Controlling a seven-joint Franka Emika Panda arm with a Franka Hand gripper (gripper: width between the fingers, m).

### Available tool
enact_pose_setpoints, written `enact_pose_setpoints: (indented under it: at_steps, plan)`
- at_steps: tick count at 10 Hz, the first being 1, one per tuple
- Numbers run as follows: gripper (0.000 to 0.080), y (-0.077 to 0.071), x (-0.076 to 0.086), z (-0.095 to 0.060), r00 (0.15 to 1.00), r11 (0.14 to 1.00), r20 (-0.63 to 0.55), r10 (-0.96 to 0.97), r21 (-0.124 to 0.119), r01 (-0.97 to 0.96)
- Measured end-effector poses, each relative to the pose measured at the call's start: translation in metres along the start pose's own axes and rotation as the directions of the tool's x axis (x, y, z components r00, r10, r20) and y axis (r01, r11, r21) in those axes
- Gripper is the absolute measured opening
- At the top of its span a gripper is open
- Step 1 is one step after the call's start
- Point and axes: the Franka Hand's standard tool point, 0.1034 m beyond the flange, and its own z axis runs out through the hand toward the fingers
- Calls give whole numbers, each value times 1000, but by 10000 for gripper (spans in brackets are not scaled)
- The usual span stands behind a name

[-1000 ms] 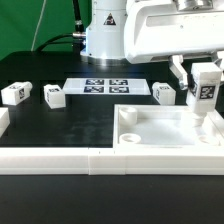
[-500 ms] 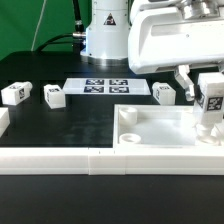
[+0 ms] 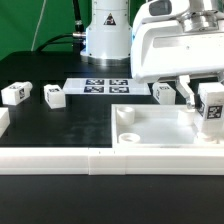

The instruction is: Assemble one leg

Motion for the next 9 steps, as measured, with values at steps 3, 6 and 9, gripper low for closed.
enact_pose_setpoints:
  at_steps: [3, 6, 9]
  plan:
    - [288, -2, -4, 3, 1000, 1000, 5, -3, 1, 3]
    - [288, -1, -3, 4, 1000, 1000, 6, -2, 2, 2]
    - [460, -1, -4, 4, 1000, 1000, 10, -2, 2, 2]
